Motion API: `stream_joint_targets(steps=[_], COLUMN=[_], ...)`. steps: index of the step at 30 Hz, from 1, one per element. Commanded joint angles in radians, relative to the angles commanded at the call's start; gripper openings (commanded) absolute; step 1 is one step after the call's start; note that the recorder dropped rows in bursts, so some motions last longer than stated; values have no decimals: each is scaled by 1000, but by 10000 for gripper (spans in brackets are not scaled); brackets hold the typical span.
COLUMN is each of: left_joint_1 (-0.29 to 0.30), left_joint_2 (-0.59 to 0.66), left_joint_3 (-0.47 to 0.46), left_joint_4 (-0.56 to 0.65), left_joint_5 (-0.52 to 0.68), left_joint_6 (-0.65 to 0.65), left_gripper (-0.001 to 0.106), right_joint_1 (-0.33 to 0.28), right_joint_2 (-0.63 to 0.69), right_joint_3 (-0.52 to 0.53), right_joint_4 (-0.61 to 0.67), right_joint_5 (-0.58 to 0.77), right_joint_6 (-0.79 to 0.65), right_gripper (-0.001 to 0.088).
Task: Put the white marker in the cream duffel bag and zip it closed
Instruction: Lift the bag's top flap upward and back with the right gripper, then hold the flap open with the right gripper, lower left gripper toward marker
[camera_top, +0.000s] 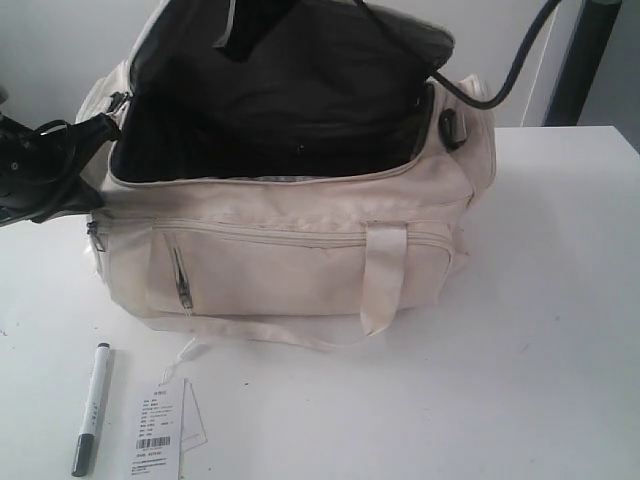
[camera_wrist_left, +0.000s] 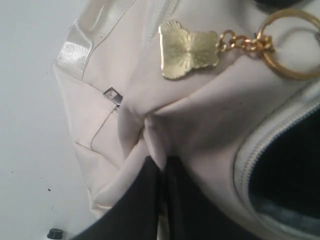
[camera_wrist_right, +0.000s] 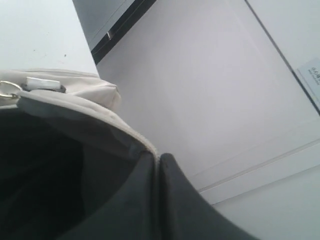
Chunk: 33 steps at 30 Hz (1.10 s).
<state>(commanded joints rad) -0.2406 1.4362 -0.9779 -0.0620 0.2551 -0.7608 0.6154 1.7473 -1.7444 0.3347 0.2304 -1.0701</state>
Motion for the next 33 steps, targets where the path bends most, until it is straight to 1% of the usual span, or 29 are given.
stream_joint_targets(steps=[6, 8, 10, 13, 15, 16, 17, 19, 21, 27, 30, 33], left_joint_1=[0, 0, 0, 0, 0, 0, 0, 0, 0, 0, 0, 0], left_joint_2=[0, 0, 0, 0, 0, -4, -6, -19, -35, -104, -149, -197], left_joint_3=[0, 0, 0, 0, 0, 0, 0, 0, 0, 0, 0, 0], left_joint_4=[33, 33, 33, 33, 33, 33, 33, 33, 47, 155, 296, 409], left_joint_5=[7, 7, 5, 3, 3, 3, 3, 3, 1, 35, 47, 84], left_joint_6=[2, 2, 2, 11, 16, 16, 21, 40, 76, 184, 252, 270], left_gripper=[4, 67, 199, 468, 606, 660, 690, 716, 712, 713, 713, 713], right_joint_1=[0, 0, 0, 0, 0, 0, 0, 0, 0, 0, 0, 0], right_joint_2=[4, 4, 4, 4, 4, 4, 4, 4, 4, 4, 4, 4], right_joint_3=[0, 0, 0, 0, 0, 0, 0, 0, 0, 0, 0, 0], right_joint_4=[0, 0, 0, 0, 0, 0, 0, 0, 2, 4, 4, 4], right_joint_5=[0, 0, 0, 0, 0, 0, 0, 0, 0, 0, 0, 0], right_joint_6=[0, 0, 0, 0, 0, 0, 0, 0, 0, 0, 0, 0], right_gripper=[0, 0, 0, 0, 0, 0, 0, 0, 0, 0, 0, 0])
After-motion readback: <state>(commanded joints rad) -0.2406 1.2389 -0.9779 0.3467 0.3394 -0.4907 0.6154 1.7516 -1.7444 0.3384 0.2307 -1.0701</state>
